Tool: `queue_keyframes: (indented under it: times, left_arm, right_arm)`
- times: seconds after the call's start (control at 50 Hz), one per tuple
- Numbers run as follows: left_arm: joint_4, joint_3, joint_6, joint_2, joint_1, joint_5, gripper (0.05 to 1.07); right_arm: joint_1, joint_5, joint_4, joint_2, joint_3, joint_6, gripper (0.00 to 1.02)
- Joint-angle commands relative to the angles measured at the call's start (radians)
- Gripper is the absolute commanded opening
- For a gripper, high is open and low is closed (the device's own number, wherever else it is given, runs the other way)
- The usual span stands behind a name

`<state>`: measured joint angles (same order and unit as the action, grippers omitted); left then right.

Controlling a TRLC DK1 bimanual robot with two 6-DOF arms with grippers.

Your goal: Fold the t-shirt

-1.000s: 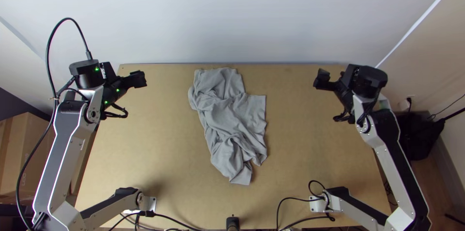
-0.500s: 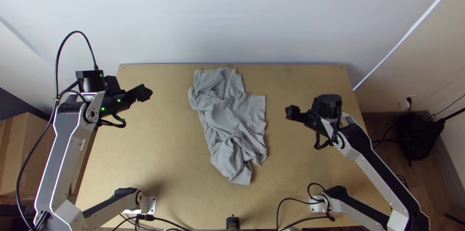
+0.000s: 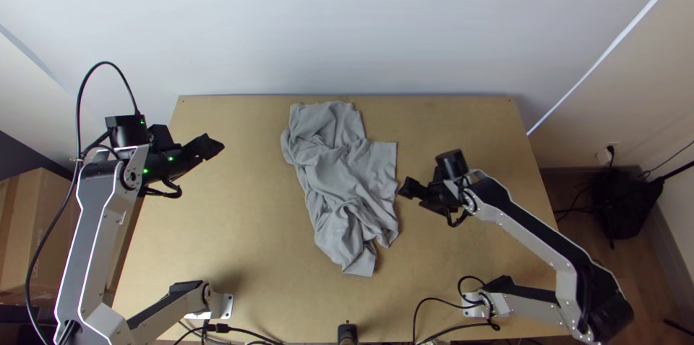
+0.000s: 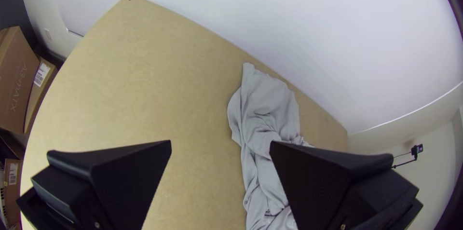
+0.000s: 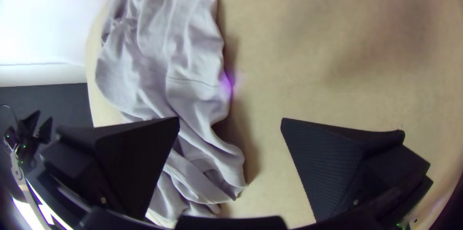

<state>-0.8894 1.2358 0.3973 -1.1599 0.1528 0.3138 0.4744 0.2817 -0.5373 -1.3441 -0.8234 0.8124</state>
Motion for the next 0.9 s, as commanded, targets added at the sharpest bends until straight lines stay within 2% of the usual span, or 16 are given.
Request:
queue_keyframes:
  times: [0.0,0.12,0.68,0.7,0.74,0.88]
  left_arm:
    - [-0.010,-0.019,0.014,0.017,0.005,0.019,1.03]
    - [-0.010,-0.019,0.009,0.019,0.007,0.021,1.03]
    - [-0.010,-0.041,-0.028,0.040,0.056,0.021,1.03]
    - [-0.010,-0.041,-0.029,0.040,0.059,0.021,1.03]
    - [-0.010,-0.041,-0.034,0.040,0.062,0.022,1.03]
    - [-0.010,-0.044,-0.055,0.040,0.065,0.022,1.03]
  right_arm:
    - [0.024,0.016,-0.010,-0.090,-0.016,0.021,0.92]
    - [0.036,0.022,-0.009,-0.162,-0.039,0.013,0.86]
    - [0.075,0.040,0.053,-0.406,-0.155,-0.030,0.86]
    - [0.075,0.040,0.053,-0.411,-0.158,-0.033,0.82]
    - [0.075,0.039,0.073,-0.411,-0.160,-0.042,0.69]
    - [0.069,-0.033,0.168,-0.397,-0.138,-0.042,0.13]
